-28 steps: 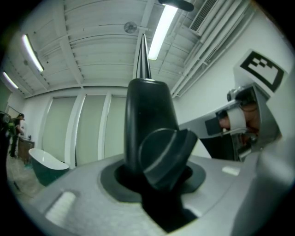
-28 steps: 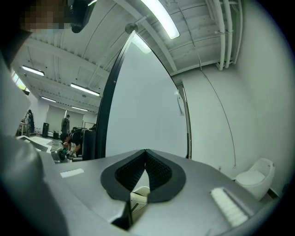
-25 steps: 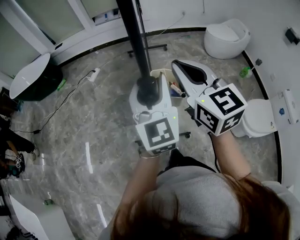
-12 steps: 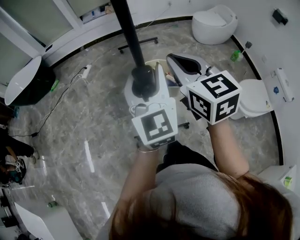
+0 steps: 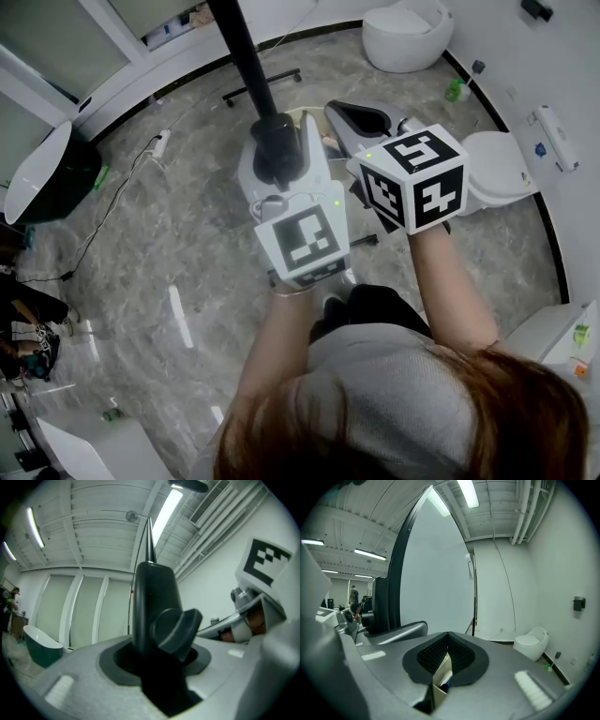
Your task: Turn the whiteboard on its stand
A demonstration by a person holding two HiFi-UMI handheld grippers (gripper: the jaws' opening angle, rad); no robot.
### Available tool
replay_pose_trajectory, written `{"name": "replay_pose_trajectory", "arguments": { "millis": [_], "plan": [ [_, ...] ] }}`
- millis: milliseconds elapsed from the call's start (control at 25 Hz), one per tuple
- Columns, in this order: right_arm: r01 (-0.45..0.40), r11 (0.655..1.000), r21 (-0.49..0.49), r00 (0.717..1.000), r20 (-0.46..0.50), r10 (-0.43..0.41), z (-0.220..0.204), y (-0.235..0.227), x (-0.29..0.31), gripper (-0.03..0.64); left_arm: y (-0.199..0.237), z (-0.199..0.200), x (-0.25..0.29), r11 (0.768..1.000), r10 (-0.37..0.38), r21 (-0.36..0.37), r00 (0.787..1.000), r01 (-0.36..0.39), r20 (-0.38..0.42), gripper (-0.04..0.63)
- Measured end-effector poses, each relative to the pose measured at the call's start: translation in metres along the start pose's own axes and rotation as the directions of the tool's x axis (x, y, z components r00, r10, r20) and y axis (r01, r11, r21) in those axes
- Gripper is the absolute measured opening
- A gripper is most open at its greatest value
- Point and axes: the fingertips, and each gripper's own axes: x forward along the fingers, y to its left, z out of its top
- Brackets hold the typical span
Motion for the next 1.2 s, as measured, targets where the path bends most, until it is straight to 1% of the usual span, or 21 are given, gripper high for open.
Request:
{"name": "replay_pose_trajectory", "arguments": {
  "millis": [160,400,600,800,1040,1200],
  "plan": [
    [-0.025,1.000,0.004,1.000,-0.014,0.025,-0.009,0.005,-0.011,0.003,-0.007,-0.001,-0.009,1.000,-0.002,0.014,1.000,0.002,0.000,0.184],
    [-0.041,0.999,0.000,0.999,-0.002,0.041,0.001,0.005,-0.030,0.003,-0.011,0.002,-0.019,0.999,0.022,0.024,1.000,-0.022,0.013,0.178],
    [-0.051,0.999,0.001,0.998,0.021,0.051,0.002,0.012,-0.046,0.003,-0.025,0.006,-0.038,1.000,0.017,0.013,1.000,-0.017,0.023,0.179],
    [-0.062,0.998,-0.006,0.998,0.026,0.062,-0.002,0.018,-0.063,0.003,-0.035,0.006,-0.055,1.000,0.017,0.012,1.000,-0.017,0.017,0.181],
    [-0.074,0.997,-0.002,0.997,0.033,0.074,-0.009,0.024,-0.086,0.003,-0.045,0.013,-0.066,1.000,0.019,0.002,0.999,-0.019,0.041,0.173],
    [-0.093,0.996,-0.012,0.995,0.037,0.094,-0.011,0.033,-0.097,0.003,-0.040,0.009,-0.073,0.999,0.052,0.014,0.998,-0.052,0.034,0.161]
  ]
}}
